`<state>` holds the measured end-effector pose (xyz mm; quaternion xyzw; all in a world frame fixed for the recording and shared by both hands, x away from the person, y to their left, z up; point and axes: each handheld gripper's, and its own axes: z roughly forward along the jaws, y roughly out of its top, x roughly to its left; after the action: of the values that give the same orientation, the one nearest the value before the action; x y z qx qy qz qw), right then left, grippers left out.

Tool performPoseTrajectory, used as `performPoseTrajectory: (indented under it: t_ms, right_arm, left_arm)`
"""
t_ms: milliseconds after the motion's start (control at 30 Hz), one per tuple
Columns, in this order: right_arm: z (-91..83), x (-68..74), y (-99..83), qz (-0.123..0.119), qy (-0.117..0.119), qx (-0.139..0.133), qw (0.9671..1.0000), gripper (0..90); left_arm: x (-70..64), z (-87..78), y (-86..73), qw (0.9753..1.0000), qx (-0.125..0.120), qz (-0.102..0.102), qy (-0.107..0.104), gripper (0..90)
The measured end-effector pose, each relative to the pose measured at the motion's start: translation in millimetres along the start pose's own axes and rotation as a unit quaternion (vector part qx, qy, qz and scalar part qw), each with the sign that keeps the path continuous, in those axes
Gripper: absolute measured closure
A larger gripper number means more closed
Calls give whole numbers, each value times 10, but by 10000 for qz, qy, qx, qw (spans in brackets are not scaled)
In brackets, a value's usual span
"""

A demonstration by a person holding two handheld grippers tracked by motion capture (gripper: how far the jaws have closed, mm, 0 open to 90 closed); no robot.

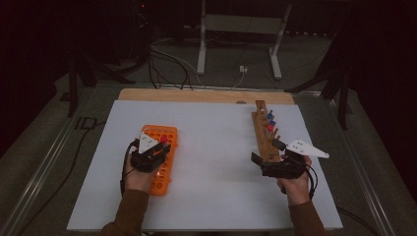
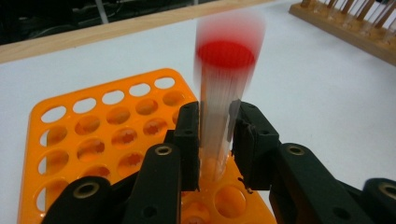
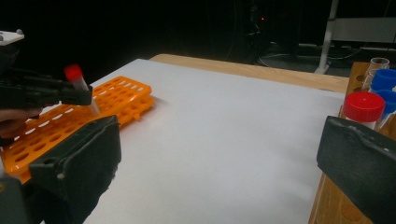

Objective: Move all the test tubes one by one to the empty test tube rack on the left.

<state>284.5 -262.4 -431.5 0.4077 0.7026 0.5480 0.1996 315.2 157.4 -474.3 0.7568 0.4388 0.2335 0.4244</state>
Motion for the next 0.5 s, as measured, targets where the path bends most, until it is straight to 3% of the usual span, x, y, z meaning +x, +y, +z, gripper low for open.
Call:
performPoseTrajectory:
  t_ms: [133, 333, 500]
  right_arm:
    - [2, 0, -2, -1, 4, 8, 10000, 3]
    - [3, -4, -6, 24, -9, 22, 10000, 3]
    - [9, -7, -13, 27, -17, 50, 10000, 3]
  left_arm:
    - [-3, -2, -3, 10000, 39, 0, 25, 715]
    - [-33, 14, -4, 9992, 344, 162, 147, 755]
    - [-25, 15, 8, 9991, 392, 79, 147, 755]
